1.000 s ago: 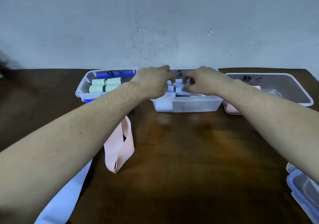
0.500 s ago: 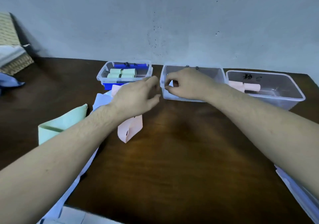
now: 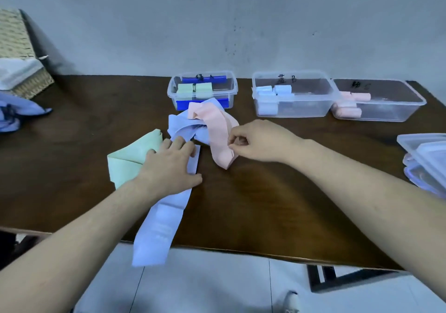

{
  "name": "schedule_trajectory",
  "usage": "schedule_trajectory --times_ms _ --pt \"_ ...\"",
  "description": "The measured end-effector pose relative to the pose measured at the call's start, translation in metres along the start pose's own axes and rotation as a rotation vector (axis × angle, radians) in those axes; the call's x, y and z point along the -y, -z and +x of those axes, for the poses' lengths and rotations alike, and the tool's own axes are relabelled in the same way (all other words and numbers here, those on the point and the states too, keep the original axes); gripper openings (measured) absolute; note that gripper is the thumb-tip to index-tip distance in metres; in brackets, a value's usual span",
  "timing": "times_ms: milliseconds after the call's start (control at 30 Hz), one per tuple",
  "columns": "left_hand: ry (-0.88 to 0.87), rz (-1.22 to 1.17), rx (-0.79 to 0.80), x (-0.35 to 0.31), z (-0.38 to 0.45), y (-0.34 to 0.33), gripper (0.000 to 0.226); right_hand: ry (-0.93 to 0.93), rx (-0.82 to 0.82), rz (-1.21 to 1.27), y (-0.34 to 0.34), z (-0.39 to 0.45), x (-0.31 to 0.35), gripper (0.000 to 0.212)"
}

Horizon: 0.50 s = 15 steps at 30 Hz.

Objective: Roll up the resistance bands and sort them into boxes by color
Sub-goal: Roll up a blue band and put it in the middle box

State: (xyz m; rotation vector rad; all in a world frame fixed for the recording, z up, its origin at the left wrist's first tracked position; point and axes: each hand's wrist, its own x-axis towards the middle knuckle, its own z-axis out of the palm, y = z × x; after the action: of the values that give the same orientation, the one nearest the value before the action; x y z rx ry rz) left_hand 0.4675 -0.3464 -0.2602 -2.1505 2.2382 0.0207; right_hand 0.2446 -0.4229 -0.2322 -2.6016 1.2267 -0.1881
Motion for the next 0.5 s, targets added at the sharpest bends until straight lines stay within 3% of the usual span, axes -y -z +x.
schedule_trajectory --times_ms 67,167,267,500 --pt "0.023 -0.040 0.017 0.005 -0.006 -0.009 0.050 -0.015 0.008 -0.006 -0.006 -0.003 0.006 0.019" --pt "0.000 -0.167 0.004 0.011 -0.009 -0.015 0.035 -0.053 0.030 -0.011 -0.011 -0.008 0.014 0.019" --pt "-0.050 -0.299 -0.099 0.014 -0.011 -0.009 0.015 -0.085 0.003 -0.011 -0.016 -0.015 0.019 0.018" --pt "-0.081 -0.574 -0.295 0.008 -0.004 0.014 0.005 -0.114 -0.068 0.079 -0.013 -0.026 0.023 0.016"
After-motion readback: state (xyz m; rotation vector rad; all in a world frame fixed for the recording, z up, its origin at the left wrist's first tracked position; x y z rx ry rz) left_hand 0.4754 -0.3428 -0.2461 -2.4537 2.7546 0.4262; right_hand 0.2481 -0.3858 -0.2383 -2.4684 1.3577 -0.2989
